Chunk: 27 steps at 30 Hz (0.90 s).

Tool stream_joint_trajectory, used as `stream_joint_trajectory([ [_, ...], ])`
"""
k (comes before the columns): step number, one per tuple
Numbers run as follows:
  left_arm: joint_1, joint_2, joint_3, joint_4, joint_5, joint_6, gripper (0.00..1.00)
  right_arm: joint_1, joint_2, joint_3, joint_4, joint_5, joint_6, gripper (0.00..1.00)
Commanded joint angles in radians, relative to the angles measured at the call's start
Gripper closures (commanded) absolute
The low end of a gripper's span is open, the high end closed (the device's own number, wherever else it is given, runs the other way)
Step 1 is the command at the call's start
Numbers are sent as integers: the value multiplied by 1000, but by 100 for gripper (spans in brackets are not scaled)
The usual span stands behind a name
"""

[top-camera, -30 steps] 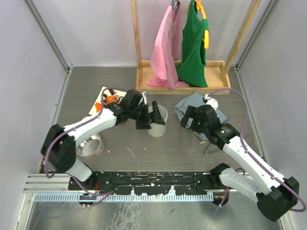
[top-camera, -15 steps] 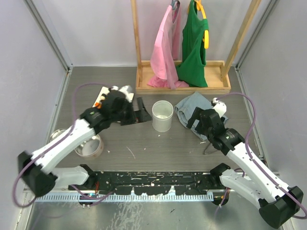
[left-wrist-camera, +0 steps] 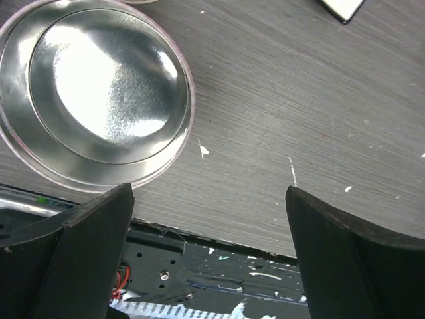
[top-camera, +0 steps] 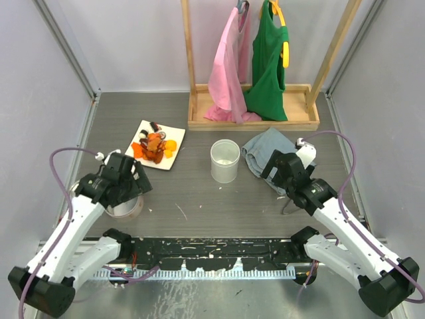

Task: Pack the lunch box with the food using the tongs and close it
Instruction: Move the packing box to the center of the board.

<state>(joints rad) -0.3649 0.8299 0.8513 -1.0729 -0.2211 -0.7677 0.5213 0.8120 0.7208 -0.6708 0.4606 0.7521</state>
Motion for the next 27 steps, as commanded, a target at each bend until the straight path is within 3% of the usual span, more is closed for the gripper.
stream_joint_trajectory([
  [1,27,116,17,45,-9,52,2,-2,-17,23,-55,114,51,0],
  [6,40,276,-14,157,144,86,2,-86,-39,16,-137,102,90,0],
  [9,40,323,-36,208,252,90,2,-260,-39,-2,-144,-26,31,0],
  [12,39,322,-61,255,361,83,2,-408,-38,-6,-144,-133,7,0],
  [18,18,294,-93,305,511,59,2,-608,-2,12,-181,-161,1,0],
  [22,-72,296,-88,356,550,22,2,-685,27,-5,-193,-138,29,0],
  [27,-246,377,-28,433,497,-47,2,-713,109,5,-238,-84,81,0],
])
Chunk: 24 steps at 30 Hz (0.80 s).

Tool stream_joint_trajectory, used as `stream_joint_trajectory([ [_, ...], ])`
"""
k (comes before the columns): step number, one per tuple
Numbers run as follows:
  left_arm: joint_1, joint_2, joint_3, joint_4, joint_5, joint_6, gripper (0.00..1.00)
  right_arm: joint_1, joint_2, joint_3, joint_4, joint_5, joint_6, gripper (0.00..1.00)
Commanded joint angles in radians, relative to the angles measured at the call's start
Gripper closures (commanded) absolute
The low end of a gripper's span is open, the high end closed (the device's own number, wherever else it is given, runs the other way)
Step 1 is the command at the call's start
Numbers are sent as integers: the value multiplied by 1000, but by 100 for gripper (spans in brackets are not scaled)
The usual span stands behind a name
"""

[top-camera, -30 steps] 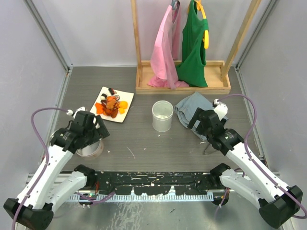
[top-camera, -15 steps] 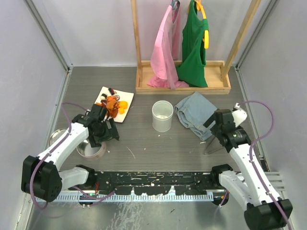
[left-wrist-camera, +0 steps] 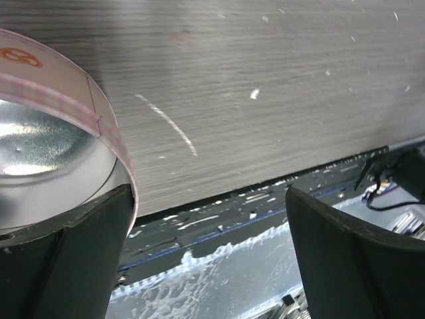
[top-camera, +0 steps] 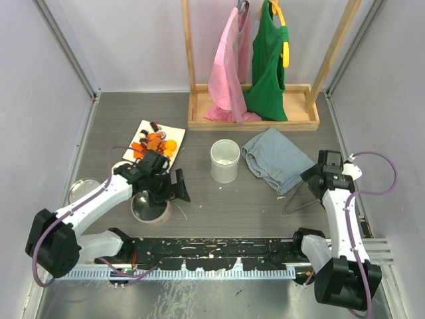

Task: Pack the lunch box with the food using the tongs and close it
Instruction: Move the packing box to the center of the board.

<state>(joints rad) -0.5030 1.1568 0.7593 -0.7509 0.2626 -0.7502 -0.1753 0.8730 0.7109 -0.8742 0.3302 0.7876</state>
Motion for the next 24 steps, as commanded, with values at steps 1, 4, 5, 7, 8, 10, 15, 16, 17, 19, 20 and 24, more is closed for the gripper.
stream_joint_trajectory([
  [1,-133,65,75,127,-4,-77,2,-24,63,8,-26,42,38,0],
  [4,-175,91,105,158,-24,-87,2,-51,101,-2,3,13,18,0],
  [5,-178,91,114,161,-24,-82,2,-64,112,-4,15,5,6,0],
  [7,-180,79,128,174,-16,-70,2,-103,139,-9,49,-36,-29,0],
  [8,-179,73,138,176,-15,-64,2,-119,158,-12,62,-58,-46,0],
  [10,-179,65,158,162,-25,-49,2,-139,203,-20,94,-121,-81,0],
  [15,-178,47,202,106,-59,2,2,-139,278,-58,168,-230,-102,0],
  [16,-178,39,206,101,-62,13,2,-140,290,-66,182,-235,-102,0],
  [17,-178,33,208,95,-62,22,2,-139,301,-72,188,-233,-102,0],
  [19,-178,20,212,94,-53,42,2,-139,323,-74,195,-236,-109,0],
  [20,-179,15,215,93,-40,53,2,-141,330,-77,196,-237,-109,0],
  [24,-206,11,249,96,-35,102,2,-140,328,-105,201,-325,-92,5],
])
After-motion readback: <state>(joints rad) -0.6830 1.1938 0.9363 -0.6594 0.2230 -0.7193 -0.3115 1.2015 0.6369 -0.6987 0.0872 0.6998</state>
